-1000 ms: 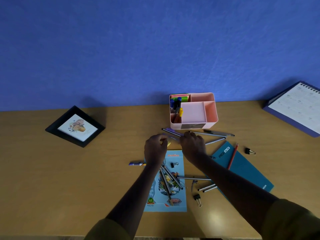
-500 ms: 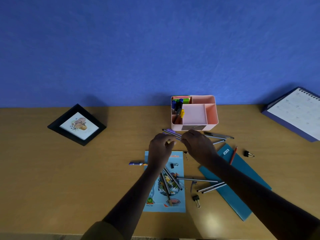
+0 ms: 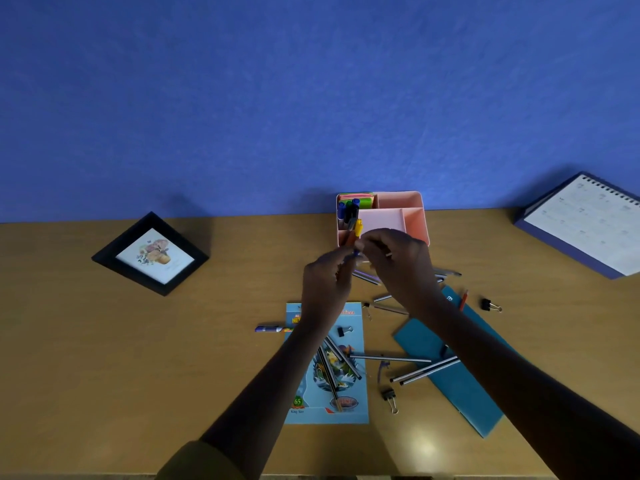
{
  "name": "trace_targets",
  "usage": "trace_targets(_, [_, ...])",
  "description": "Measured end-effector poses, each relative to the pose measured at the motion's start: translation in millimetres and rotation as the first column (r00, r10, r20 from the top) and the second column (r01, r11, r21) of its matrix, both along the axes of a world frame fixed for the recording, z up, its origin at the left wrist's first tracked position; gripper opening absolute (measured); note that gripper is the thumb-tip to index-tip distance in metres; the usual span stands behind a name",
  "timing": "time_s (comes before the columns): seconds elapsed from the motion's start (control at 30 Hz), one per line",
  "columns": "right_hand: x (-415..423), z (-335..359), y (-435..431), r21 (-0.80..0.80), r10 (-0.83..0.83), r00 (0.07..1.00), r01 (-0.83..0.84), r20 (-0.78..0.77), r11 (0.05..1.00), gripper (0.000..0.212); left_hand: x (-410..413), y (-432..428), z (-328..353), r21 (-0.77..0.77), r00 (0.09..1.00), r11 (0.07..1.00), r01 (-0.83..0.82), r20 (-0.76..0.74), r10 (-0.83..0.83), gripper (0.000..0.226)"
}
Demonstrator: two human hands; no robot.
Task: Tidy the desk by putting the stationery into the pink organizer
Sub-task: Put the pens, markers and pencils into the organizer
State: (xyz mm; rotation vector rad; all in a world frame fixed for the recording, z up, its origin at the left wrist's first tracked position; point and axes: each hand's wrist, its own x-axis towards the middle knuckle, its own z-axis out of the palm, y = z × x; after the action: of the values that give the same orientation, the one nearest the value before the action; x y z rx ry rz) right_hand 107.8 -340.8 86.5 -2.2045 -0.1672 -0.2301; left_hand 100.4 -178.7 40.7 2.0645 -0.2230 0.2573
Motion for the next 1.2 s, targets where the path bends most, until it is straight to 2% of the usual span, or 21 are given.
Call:
trace_targets(0.1, [0,-5,-7,0.002,-0.024,1.000,0.024,0.013,1.000,0.016,10,4,10,-0.116,0.994,0.987,-0.108,0.010,0.109,0.016])
trace_targets(0.23, [-2,-33,-22,-0.184,-0.046,0.999,0.043,-0.013,0.982,0.011,29,12,19,-0.192,0.965,0.947,-0.258,-0.004,0.262,0.012])
trace_targets(0.3, [-4,-50,-27,-0.268,-0.022,0.999,0.010,-0.041,0.963,0.007,36,13,26,-0.253,0.958,0.924,-0.285,-0.038,0.285,0.015])
trace_targets(0.43, [-6,-83,-27,-0.442,-0.027,0.988,-0.045,-0.155,0.896,0.017,51,15,33,-0.308,0.953,0.903,-0.300,-0.048,0.300,0.019])
trace_targets(0.57, [-7,-111,-20,-0.616,-0.015,0.971,-0.138,-0.237,0.775,0.007,61,13,22,-0.202,0.959,0.939,-0.280,-0.019,0.282,0.014])
trace_targets(0.7, [-11,-121,-11,-0.677,-0.020,0.963,-0.173,-0.267,0.715,0.026,64,7,8,-0.078,0.973,0.970,-0.229,0.005,0.230,0.014])
trace_targets(0.93, [-11,-126,-7,-0.690,-0.023,0.956,-0.193,-0.292,0.697,0.044,70,1,-14,0.151,0.982,0.970,-0.189,0.010,0.189,0.017])
trace_targets(1.2, [-6,-131,-10,-0.706,-0.010,0.955,-0.213,-0.297,0.675,0.031,74,0,-32,0.250,0.972,0.944,-0.215,-0.039,0.232,0.023])
